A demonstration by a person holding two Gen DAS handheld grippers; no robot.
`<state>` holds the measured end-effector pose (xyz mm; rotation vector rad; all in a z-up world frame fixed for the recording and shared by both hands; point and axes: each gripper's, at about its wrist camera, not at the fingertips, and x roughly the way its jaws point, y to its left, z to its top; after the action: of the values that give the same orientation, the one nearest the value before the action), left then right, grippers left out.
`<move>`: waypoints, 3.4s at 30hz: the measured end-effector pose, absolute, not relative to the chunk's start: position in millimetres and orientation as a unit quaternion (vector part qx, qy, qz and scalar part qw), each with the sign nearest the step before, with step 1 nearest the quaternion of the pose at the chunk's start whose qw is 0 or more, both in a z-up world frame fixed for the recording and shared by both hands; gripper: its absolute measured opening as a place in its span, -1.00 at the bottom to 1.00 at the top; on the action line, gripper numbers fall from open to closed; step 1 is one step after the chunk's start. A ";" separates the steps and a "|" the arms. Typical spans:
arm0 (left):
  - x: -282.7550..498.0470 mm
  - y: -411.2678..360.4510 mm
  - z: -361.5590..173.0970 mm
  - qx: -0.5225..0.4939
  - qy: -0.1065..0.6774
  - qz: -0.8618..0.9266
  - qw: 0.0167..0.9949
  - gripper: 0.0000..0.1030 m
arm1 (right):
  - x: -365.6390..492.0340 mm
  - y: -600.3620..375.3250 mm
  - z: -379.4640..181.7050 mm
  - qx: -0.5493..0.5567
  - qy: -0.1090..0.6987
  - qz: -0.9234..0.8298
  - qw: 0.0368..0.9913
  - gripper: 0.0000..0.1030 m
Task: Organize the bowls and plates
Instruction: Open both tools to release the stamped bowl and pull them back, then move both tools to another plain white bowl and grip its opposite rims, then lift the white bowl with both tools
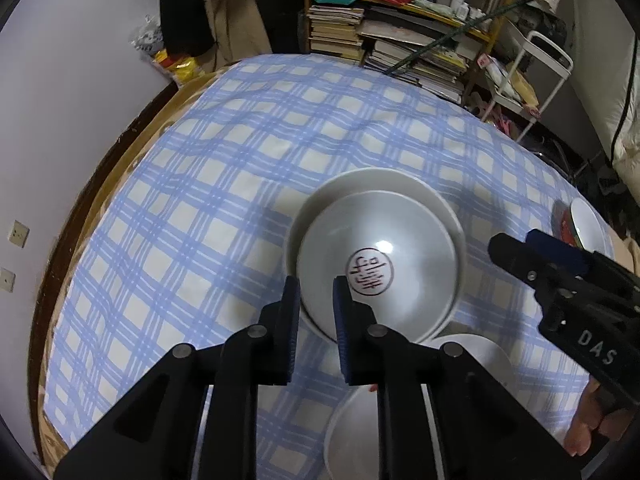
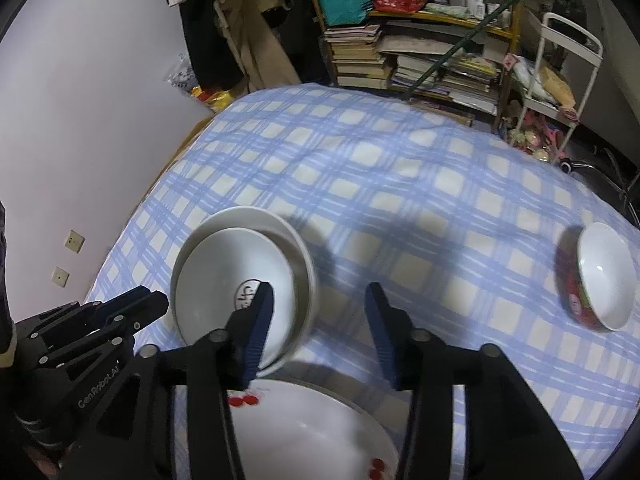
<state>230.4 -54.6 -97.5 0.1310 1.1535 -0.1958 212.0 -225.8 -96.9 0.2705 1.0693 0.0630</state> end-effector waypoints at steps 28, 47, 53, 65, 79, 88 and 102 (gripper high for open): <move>236.7 -250.0 -55.7 0.167 0.485 -0.195 0.836 0.54 | 156.3 -439.4 -91.1 0.177 0.467 -0.136 0.856 0.97; 237.0 -370.7 -110.8 0.220 0.499 -0.233 0.805 0.54 | 153.0 -512.5 -137.1 0.243 0.487 -0.166 0.822 0.63; 234.8 -389.6 -134.3 0.230 0.519 -0.237 0.788 0.36 | 150.7 -526.0 -162.9 0.282 0.509 -0.152 0.799 0.22; 233.2 -395.4 -157.3 0.174 0.576 -0.266 0.753 -0.85 | 150.8 -512.4 -183.7 0.306 0.518 -0.098 0.793 -0.62; 223.3 -348.1 -77.5 0.183 0.521 -0.242 0.798 -0.85 | 155.2 -466.5 -130.3 0.296 0.493 -0.054 0.816 -0.64; 226.7 -273.1 -45.3 0.155 0.520 -0.205 0.814 -0.83 | 170.9 -404.0 -75.3 0.264 0.471 -0.015 0.842 -0.64; 229.2 -139.5 -29.1 0.098 0.536 -0.153 0.824 -0.83 | 189.1 -288.1 -63.8 0.242 0.469 0.063 0.847 -0.64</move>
<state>229.2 -139.5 -29.1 0.2081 1.1405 -0.3256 189.1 -288.1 -63.8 0.5104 0.9892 0.1332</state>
